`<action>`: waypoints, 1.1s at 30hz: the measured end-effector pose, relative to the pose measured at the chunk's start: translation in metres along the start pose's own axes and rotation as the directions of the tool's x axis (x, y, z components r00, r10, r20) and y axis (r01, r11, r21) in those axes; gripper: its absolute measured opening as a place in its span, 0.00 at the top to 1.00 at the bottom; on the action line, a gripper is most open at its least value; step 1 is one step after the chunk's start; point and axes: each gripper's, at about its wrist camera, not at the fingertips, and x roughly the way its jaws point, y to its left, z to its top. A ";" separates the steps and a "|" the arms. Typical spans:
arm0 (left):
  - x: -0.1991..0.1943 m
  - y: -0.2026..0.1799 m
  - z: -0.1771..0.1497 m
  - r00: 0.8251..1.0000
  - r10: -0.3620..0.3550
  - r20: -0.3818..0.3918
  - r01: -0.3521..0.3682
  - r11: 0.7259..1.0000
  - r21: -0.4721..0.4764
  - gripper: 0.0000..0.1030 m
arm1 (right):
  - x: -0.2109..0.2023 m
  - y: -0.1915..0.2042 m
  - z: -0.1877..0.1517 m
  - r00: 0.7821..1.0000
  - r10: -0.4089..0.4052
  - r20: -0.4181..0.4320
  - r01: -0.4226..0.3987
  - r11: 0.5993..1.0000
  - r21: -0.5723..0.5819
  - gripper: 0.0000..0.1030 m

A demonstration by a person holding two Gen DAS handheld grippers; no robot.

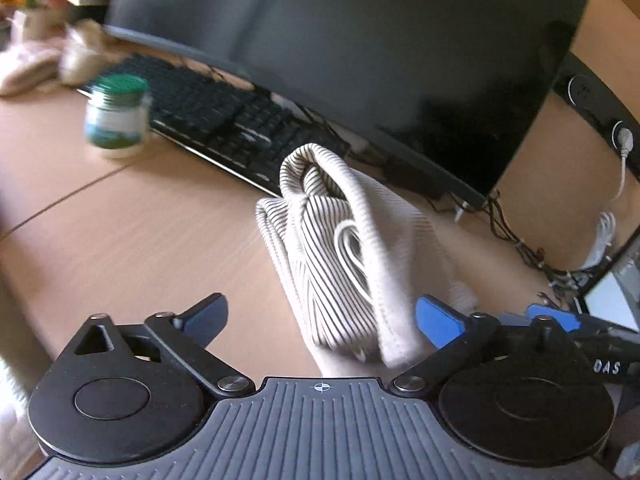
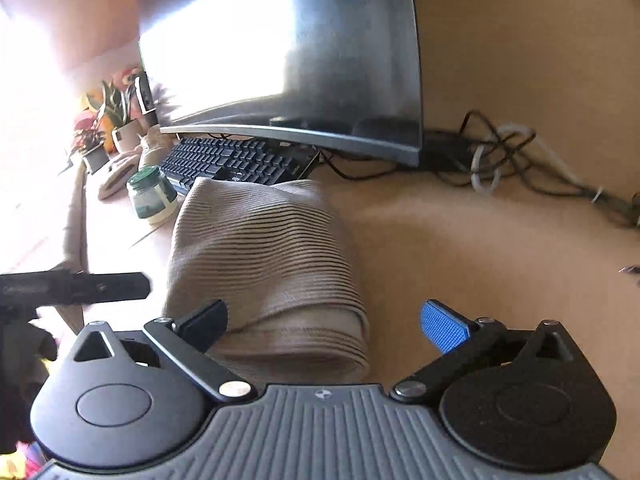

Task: Fold clothes

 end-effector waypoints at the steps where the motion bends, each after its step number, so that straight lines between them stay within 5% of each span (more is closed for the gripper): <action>1: -0.006 -0.009 -0.010 0.999 0.034 0.022 -0.034 0.999 0.009 0.00 | -0.007 -0.001 -0.003 1.000 0.002 0.016 -0.002 1.000 -0.016 0.00; 4: -0.020 -0.036 -0.041 0.987 0.142 0.075 -0.145 0.989 0.039 0.00 | -0.019 -0.007 -0.015 0.999 0.013 0.050 -0.010 0.998 -0.066 0.00; 8: -0.014 -0.051 -0.069 0.972 0.233 0.037 -0.233 0.973 -0.002 0.00 | -0.024 -0.017 -0.037 0.997 0.036 0.070 -0.026 0.991 -0.131 0.00; 12: -0.010 -0.057 -0.082 0.975 0.222 0.002 -0.222 0.973 -0.068 0.00 | -0.026 -0.026 -0.060 0.995 0.050 0.084 -0.032 0.979 -0.203 0.00; 15: -0.015 -0.068 -0.091 0.970 0.240 0.027 -0.239 0.970 -0.032 0.00 | -0.028 -0.026 -0.075 0.992 0.040 0.120 -0.009 0.970 -0.244 0.00; 19: -0.018 -0.073 -0.098 0.959 0.281 0.036 -0.281 0.960 -0.012 0.00 | -0.032 -0.036 -0.082 0.988 0.054 0.147 -0.022 0.977 -0.210 0.00; 33: -0.014 -0.079 -0.100 0.966 0.256 0.013 -0.256 0.967 0.001 0.00 | -0.032 -0.040 -0.081 0.986 0.089 0.138 -0.061 0.979 -0.196 0.00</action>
